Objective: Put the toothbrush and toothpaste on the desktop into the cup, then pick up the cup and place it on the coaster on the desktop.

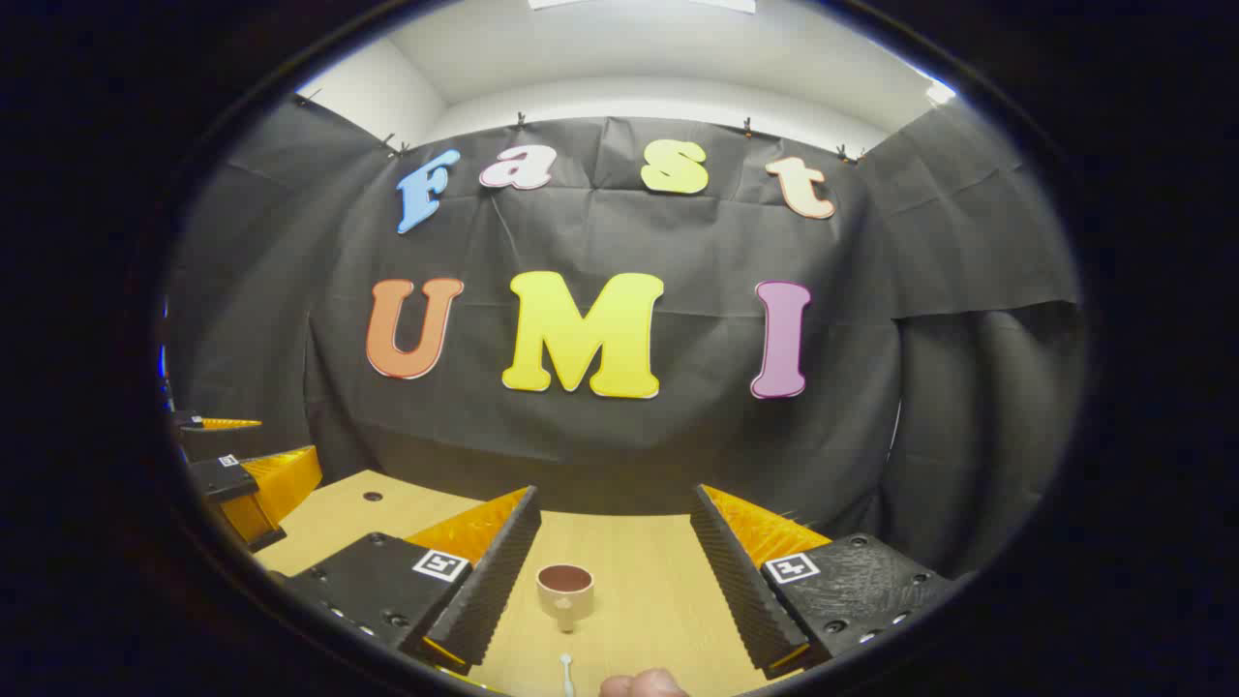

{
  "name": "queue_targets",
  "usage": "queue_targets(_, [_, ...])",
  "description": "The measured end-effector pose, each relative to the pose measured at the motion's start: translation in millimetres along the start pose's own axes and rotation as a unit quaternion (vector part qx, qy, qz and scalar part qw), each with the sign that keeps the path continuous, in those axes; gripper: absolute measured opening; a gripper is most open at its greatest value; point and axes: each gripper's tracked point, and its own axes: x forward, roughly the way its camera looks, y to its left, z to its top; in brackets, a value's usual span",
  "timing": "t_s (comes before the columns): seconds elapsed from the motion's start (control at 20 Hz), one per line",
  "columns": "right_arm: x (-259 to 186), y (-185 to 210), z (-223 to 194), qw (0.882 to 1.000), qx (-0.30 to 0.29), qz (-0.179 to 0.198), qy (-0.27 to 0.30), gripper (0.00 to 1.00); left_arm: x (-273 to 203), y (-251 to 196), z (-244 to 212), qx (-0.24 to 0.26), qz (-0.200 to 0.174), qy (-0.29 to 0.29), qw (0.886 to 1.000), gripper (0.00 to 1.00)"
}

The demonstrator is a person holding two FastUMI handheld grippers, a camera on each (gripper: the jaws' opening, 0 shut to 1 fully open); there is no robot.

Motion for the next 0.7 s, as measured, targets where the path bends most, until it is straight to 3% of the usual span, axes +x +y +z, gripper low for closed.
queue_targets(0.7, [5,-10,-4,1.0,-0.003,-0.001,0.007,0.95,6,-7,1,-0.003,-0.015,-0.001,1.0,0.97])
